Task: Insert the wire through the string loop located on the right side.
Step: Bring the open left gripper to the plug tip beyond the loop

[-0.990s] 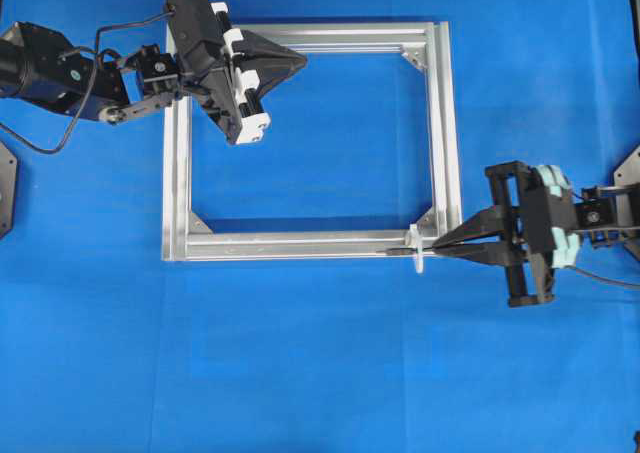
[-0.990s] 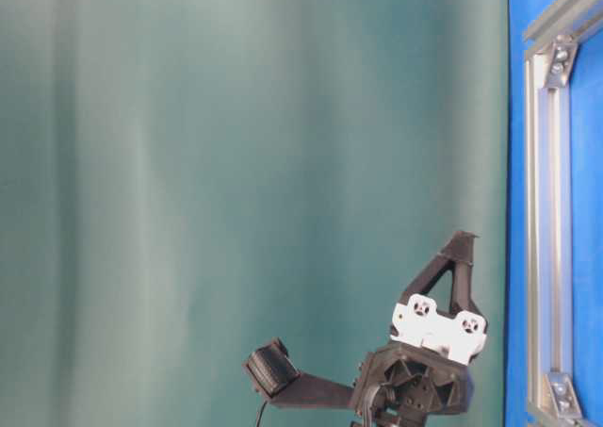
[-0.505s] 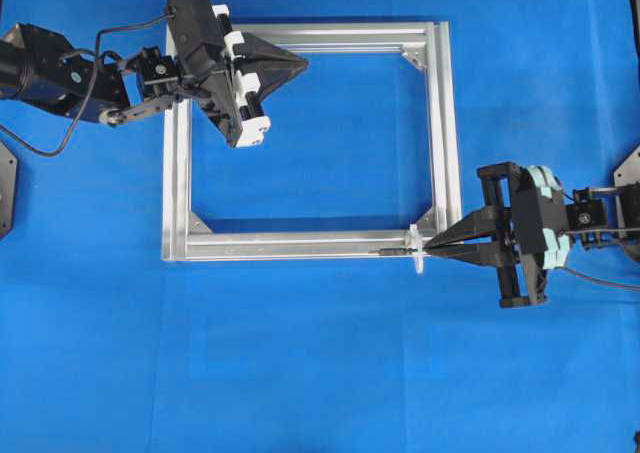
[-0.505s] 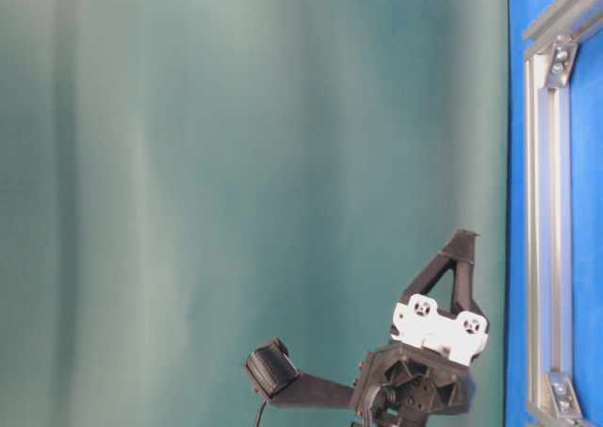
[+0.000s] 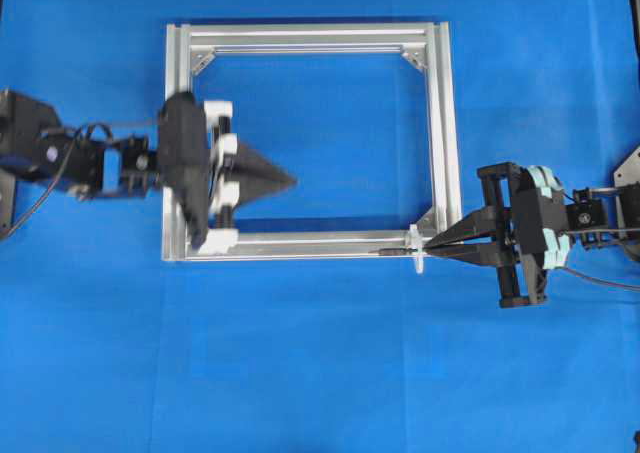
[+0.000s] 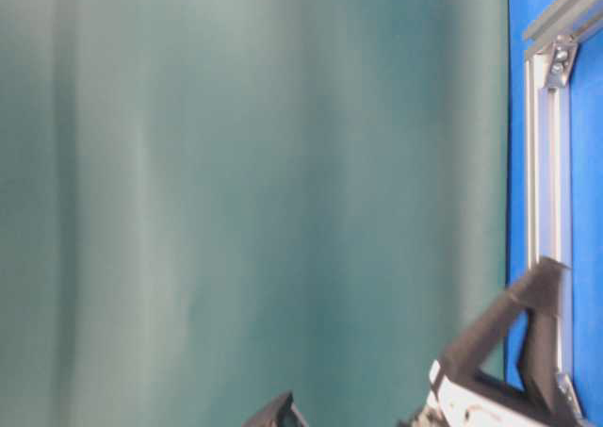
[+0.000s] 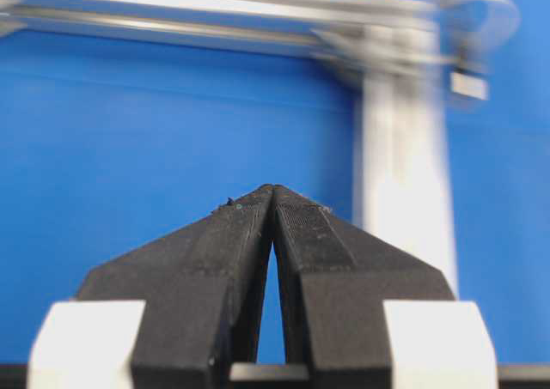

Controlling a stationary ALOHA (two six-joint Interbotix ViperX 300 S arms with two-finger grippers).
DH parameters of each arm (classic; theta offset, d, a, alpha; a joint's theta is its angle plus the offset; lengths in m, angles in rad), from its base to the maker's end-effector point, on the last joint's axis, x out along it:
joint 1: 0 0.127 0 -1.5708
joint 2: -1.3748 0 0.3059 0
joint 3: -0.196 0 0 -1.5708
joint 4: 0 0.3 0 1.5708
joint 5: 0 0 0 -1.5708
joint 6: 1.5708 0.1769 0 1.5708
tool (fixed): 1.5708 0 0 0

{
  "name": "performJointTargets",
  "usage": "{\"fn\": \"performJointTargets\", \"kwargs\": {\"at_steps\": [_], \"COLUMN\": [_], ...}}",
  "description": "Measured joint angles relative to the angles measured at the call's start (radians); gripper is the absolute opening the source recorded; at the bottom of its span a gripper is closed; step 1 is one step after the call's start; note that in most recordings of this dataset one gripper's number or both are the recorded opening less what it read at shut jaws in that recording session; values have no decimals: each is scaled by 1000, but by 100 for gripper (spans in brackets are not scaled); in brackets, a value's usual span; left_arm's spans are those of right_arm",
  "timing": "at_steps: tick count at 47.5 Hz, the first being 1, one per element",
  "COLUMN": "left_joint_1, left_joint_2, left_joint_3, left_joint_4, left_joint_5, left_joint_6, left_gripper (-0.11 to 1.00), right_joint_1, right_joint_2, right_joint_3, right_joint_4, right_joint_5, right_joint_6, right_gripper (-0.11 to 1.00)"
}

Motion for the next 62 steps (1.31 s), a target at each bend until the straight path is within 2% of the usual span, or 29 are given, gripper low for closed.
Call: {"fn": "performJointTargets", "kwargs": {"at_steps": [5,9,25,31,52,62], "left_joint_1": [-77,-109,-106,-103,-60,-58], "left_joint_2": [-8,-9,-6,20,149,196], "left_joint_3": [9,12,-15,-77,-385,-468], "left_joint_4": [-2,-2,0,0,0,0], "left_joint_5": [0,0,17,77,291,356], "left_joint_6": [0,-2,-5,-3,-2,0], "left_gripper": [0,0,0,0,0,0], "right_joint_1": [0,0,-2,0,-2,-2], "right_joint_2": [0,0,0,0,0,0], "right_joint_3": [0,0,0,0,0,0], "right_joint_4": [2,0,2,2,2,0], "right_joint_5": [2,2,2,2,0,2], "right_joint_6": [0,0,0,0,0,0], "right_gripper": [-3,-3,-3,-3,-3,-3]}}
